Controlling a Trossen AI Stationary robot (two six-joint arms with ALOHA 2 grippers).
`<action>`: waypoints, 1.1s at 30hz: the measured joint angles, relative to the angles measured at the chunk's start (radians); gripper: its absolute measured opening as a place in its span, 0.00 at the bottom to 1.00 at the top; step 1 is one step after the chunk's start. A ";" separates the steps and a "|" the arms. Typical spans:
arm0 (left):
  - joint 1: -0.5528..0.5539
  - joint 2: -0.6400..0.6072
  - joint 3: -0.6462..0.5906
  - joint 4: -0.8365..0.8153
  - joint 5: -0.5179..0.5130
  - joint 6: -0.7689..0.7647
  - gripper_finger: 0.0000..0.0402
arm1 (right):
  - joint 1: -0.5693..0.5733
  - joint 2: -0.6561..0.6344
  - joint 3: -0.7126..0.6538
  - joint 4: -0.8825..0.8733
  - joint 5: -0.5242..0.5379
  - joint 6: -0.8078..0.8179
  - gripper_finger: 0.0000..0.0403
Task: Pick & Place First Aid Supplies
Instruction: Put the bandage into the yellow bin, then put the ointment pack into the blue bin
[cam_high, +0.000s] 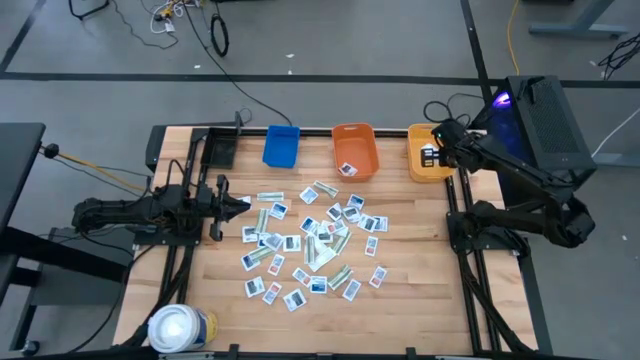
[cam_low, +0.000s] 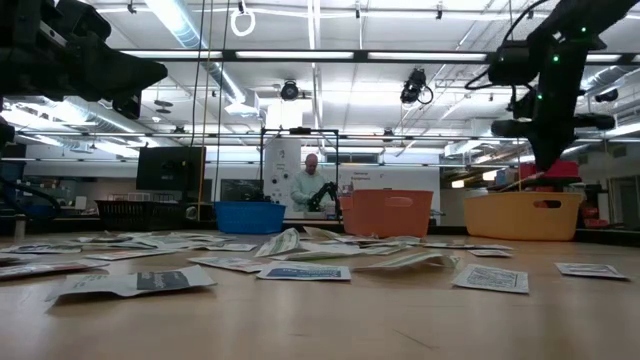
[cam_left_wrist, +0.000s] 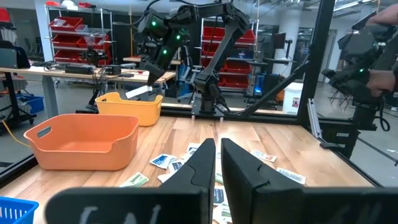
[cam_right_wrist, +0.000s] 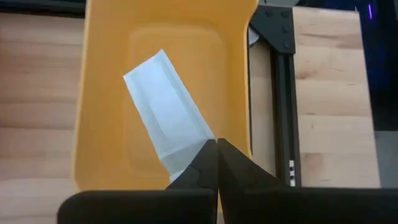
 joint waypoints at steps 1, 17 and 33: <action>0.000 0.000 0.000 0.000 0.000 0.000 0.08 | -0.003 0.000 -0.010 0.012 0.007 0.005 0.00; 0.000 0.000 0.000 0.000 0.000 0.000 0.08 | -0.022 0.000 -0.118 0.133 0.052 0.015 0.01; 0.000 0.000 0.000 0.000 0.000 0.000 0.08 | -0.022 0.000 -0.118 0.173 0.032 0.023 0.53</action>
